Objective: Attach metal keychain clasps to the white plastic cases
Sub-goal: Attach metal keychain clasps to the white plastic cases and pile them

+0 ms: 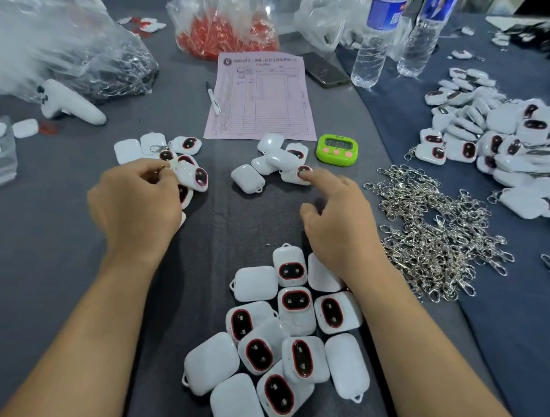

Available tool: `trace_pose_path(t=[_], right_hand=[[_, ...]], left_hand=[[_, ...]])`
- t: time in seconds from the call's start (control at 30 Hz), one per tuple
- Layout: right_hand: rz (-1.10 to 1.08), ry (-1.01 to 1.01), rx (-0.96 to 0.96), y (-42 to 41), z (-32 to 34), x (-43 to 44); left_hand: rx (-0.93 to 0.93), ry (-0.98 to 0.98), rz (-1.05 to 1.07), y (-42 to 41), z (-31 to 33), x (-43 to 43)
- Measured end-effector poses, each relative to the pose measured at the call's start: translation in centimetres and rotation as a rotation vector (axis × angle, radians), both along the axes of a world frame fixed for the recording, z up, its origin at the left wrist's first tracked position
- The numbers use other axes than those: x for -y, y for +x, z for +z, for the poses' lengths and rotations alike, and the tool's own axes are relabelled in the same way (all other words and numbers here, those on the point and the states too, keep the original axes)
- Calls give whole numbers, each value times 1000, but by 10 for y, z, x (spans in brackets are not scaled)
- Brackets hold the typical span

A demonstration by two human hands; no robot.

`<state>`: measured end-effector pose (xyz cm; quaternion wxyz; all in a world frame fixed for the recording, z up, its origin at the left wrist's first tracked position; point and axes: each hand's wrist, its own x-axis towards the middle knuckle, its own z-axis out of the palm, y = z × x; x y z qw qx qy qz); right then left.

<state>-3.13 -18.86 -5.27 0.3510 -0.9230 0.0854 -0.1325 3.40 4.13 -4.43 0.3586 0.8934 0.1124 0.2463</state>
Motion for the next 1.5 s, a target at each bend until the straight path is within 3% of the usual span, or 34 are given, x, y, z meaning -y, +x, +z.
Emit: trace_pose_path(t=[0.1,0.17,0.23,0.3,0.4,0.53,0.67,0.83,1.03,1.23,1.3,1.5], right_hand=[[119,-112,-89,12,-2,1],[156,-227,-130,17,-5,0],[161,-272,-128,18,-8,-1],[109,-210,-56,15,-8,-1],[-8,-153,21,10,-6,0],[16,-202,-19,7,0,3],[4,-47,134,4,6,7],[-75,-51,164,3,11,19],[-324,-166,-24,-14,16,59],[-56,-109,-186,-19,30,49],[17,-195,-237,-19,30,43],[14,-257,-236,-17,27,40]], left_hand=[[52,234,0,0,-3,6],[97,339,-190,1,-6,14],[25,414,-369,4,-12,20],[-52,477,-399,7,-18,19],[-66,451,-324,8,-21,10],[-7,465,-280,6,-16,11],[34,371,-438,-10,-11,35],[8,217,-651,-25,-11,59],[-59,149,-683,-28,-15,61],[-110,161,-646,-23,-22,60],[-111,163,-645,-23,-23,59],[-103,157,-660,-25,-18,61]])
